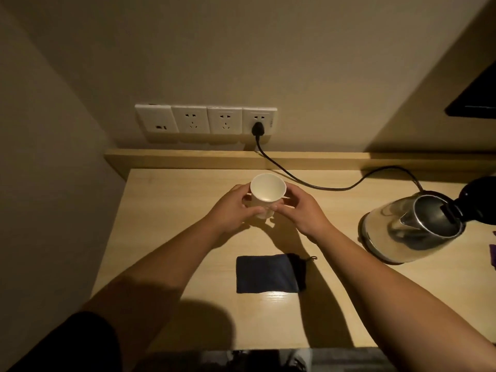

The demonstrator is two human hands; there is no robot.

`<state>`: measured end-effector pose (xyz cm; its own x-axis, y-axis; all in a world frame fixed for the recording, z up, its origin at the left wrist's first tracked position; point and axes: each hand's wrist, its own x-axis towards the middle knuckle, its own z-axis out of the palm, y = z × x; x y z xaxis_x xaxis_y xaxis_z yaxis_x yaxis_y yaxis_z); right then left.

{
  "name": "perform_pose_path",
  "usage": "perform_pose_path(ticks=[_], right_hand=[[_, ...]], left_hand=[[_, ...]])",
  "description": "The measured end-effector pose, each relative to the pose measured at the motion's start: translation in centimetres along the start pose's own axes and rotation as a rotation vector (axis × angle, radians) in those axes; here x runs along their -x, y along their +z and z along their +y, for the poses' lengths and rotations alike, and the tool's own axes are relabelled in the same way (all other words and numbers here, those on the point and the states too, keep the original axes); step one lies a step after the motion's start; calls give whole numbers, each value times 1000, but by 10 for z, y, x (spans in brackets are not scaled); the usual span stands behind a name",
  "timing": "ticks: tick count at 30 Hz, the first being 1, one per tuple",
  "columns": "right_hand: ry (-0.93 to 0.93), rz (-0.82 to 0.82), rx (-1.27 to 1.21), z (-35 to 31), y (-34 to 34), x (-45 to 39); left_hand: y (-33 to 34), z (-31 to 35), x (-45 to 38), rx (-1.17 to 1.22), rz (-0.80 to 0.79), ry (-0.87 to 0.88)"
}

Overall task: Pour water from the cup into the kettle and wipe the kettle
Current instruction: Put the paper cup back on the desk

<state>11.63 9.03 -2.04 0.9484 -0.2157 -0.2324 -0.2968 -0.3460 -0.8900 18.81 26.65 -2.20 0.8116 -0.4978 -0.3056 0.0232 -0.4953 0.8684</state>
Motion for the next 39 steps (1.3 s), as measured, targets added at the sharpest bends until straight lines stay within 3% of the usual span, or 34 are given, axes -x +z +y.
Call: perform_pose_path(ticks=[8, 28, 33, 39], right_hand=[[-2, 35, -47, 13, 14, -59], [101, -17, -53, 50, 20, -96], [143, 23, 182, 53, 12, -82], [-27, 40, 714, 57, 0, -35]], left_hand=[[-2, -22, -57, -132, 146, 93], [-1, -53, -85, -258, 129, 44], [-3, -53, -66, -562, 134, 7], [1, -47, -26, -1002, 159, 40]])
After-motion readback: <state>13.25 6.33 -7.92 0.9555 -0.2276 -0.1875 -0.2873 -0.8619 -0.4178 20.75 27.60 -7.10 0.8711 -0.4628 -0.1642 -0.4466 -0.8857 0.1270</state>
